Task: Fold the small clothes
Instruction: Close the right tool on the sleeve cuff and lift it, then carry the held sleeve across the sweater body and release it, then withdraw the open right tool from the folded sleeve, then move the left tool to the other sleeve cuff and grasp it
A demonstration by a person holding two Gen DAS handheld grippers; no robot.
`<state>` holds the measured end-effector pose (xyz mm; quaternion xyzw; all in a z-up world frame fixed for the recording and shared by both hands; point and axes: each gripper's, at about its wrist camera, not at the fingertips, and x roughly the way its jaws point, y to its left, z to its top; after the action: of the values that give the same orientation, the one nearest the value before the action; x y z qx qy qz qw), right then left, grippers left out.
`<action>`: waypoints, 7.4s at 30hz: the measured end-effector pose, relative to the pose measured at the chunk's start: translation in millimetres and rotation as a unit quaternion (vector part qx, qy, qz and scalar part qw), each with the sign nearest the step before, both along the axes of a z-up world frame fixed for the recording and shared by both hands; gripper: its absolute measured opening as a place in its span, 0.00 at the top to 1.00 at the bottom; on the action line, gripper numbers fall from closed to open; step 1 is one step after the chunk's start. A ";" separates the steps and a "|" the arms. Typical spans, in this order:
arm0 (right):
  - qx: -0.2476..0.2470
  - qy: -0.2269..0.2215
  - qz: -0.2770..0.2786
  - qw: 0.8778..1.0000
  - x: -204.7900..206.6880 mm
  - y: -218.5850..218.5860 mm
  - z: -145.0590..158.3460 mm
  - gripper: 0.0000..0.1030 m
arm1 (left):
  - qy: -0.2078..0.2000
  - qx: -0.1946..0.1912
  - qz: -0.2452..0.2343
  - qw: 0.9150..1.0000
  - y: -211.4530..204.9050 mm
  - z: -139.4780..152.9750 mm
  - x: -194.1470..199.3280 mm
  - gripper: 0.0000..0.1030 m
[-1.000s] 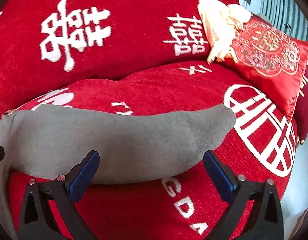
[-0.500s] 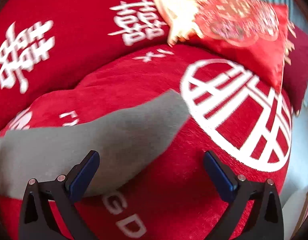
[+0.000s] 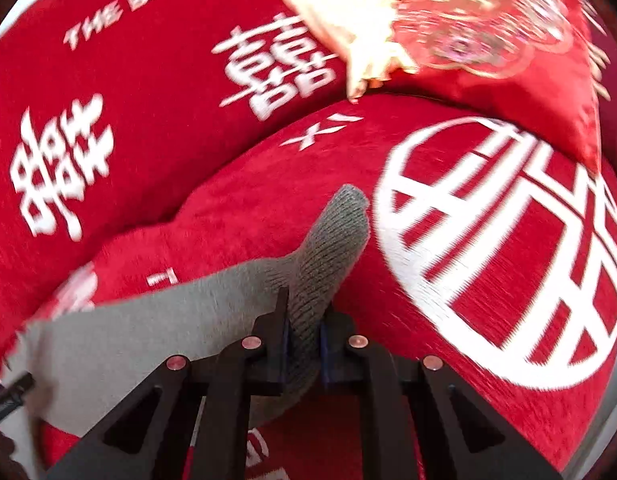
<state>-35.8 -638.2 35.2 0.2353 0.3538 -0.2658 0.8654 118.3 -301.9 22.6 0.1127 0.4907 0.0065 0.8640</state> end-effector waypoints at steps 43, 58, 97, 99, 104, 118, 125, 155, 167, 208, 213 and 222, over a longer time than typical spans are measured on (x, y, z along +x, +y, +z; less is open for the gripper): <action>0.014 -0.037 0.146 0.989 59.5 223.7 81.5 0.88 | -0.024 -0.100 0.003 0.995 212.6 6.9 -98.3 0.01; -0.030 -0.004 0.231 0.973 96.5 362.0 81.1 0.88 | -0.016 -0.122 0.046 0.991 291.4 -3.5 -107.7 0.01; -0.044 0.045 0.413 0.909 129.0 607.9 29.0 0.88 | -0.046 -0.196 0.141 0.969 412.2 13.4 -147.3 0.01; -0.046 0.052 0.415 0.907 129.4 612.2 23.1 0.88 | -0.045 -0.196 0.142 0.969 413.7 12.4 -147.3 0.01; -0.047 0.066 0.420 0.904 131.4 620.4 10.2 0.87 | -0.046 -0.197 0.147 0.968 417.3 12.0 -148.0 0.01; -0.051 0.017 0.475 0.878 116.5 612.3 41.7 0.38 | -0.047 -0.192 0.160 0.967 420.4 12.2 -151.8 0.01; -0.106 0.075 0.294 0.947 133.8 475.8 38.7 0.26 | -0.040 -0.198 0.155 0.967 415.6 7.7 -149.1 0.01; -0.082 0.107 0.426 0.895 120.7 619.2 -0.6 0.21 | -0.028 -0.195 0.202 0.959 463.2 -4.9 -160.9 0.01; -0.090 0.071 0.428 0.897 106.9 610.3 -3.5 0.19 | -0.049 -0.186 0.348 0.917 604.7 -19.7 -138.2 0.01; -0.040 0.046 0.408 0.911 93.0 550.8 5.0 0.01 | -0.051 -0.050 0.481 0.874 712.1 -23.5 -58.8 0.88; -0.044 0.045 0.402 0.913 78.8 520.5 8.4 0.01 | -0.059 -0.021 0.461 0.885 687.1 -12.4 -49.5 0.88; -0.069 0.043 0.396 0.915 60.8 489.3 9.9 0.01 | -0.065 -0.022 0.421 0.904 641.5 8.3 -38.3 0.88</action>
<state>25.0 -148.9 45.1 0.0043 0.4357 0.0650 0.8978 80.0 339.6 30.9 -0.1247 0.4352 0.3661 0.8131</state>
